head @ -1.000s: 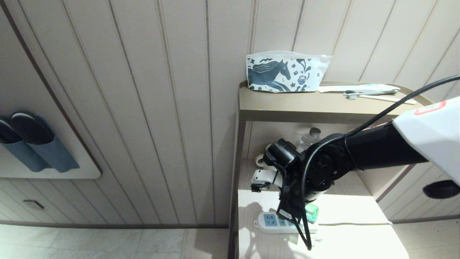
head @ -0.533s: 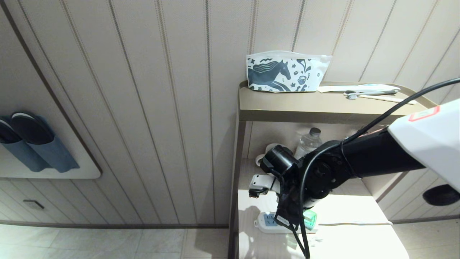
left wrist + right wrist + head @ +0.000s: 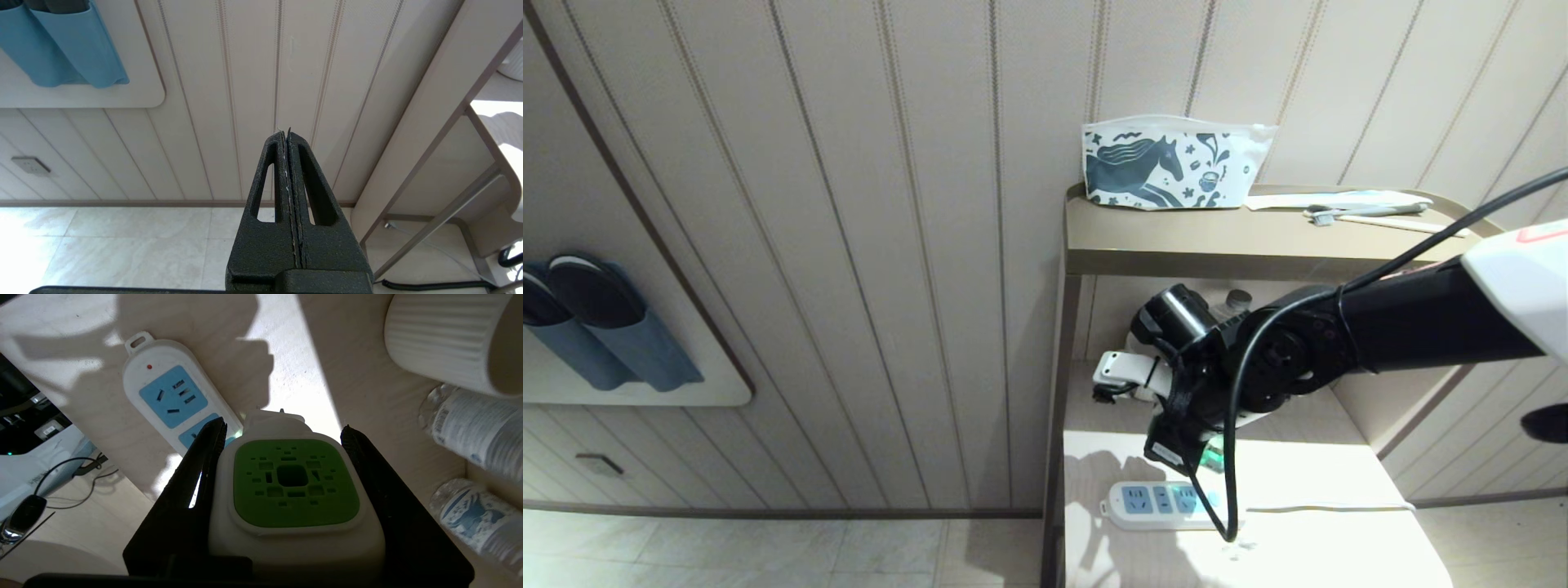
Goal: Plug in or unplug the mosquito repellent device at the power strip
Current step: Insert the plug into the socket
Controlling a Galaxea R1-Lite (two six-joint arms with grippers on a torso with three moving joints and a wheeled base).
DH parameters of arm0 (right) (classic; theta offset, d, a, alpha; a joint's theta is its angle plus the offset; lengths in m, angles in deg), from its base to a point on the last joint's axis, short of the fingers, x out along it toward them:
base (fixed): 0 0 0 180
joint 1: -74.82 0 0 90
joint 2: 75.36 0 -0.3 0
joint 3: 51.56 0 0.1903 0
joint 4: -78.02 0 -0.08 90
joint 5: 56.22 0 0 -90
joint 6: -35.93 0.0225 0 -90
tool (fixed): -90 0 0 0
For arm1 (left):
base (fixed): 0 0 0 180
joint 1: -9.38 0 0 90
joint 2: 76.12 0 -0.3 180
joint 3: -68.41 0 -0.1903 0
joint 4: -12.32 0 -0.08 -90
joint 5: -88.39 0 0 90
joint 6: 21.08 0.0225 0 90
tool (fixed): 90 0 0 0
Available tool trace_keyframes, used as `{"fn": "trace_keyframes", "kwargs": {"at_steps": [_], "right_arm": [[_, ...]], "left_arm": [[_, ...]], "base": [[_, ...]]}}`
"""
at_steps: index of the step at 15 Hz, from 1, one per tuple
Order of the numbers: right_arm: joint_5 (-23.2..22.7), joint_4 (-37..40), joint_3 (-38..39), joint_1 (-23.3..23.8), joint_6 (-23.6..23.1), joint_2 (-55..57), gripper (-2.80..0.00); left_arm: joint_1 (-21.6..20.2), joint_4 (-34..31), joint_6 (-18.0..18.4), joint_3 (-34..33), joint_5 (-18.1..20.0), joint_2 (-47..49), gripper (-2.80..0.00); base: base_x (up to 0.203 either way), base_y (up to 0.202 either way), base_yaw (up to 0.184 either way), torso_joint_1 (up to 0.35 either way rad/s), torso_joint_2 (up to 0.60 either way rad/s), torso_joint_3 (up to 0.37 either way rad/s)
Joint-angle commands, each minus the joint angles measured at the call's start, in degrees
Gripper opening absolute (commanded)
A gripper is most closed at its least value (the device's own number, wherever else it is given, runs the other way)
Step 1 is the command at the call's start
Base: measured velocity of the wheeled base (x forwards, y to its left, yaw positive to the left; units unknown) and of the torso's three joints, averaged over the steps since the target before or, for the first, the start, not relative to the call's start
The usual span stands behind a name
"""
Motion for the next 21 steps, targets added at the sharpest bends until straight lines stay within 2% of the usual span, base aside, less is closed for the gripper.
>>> {"fn": "trace_keyframes", "kwargs": {"at_steps": [1,4,6,9,17,21], "right_arm": [[-0.1,2.3,-1.4,0.6,-2.0,-0.2,-2.8],[-0.3,11.9,-1.7,-0.2,-3.1,-0.3,-2.8],[-2.1,15.5,-2.5,-0.5,-3.8,-0.3,-2.8],[-4.0,16.4,-4.8,-1.4,-5.4,1.5,-2.8],[-3.7,24.2,-8.7,-0.9,-12.5,3.2,-2.8],[-3.7,24.6,-9.1,1.3,-18.7,4.7,-2.8]], "left_arm": [[0.0,0.0,0.0,0.0,0.0,0.0,-2.8],[0.0,-0.1,0.0,0.0,0.0,0.0,-2.8],[0.0,-0.1,0.0,0.0,0.0,0.0,-2.8],[0.0,-0.1,0.0,0.0,0.0,0.0,-2.8],[0.0,-0.1,0.0,0.0,0.0,0.0,-2.8],[0.0,-0.1,0.0,0.0,0.0,0.0,-2.8]], "base": [[0.0,0.0,0.0,0.0,0.0,0.0],[0.0,0.0,0.0,0.0,0.0,0.0],[0.0,0.0,0.0,0.0,0.0,0.0],[0.0,0.0,0.0,0.0,0.0,0.0],[0.0,0.0,0.0,0.0,0.0,0.0],[0.0,0.0,0.0,0.0,0.0,0.0]]}}
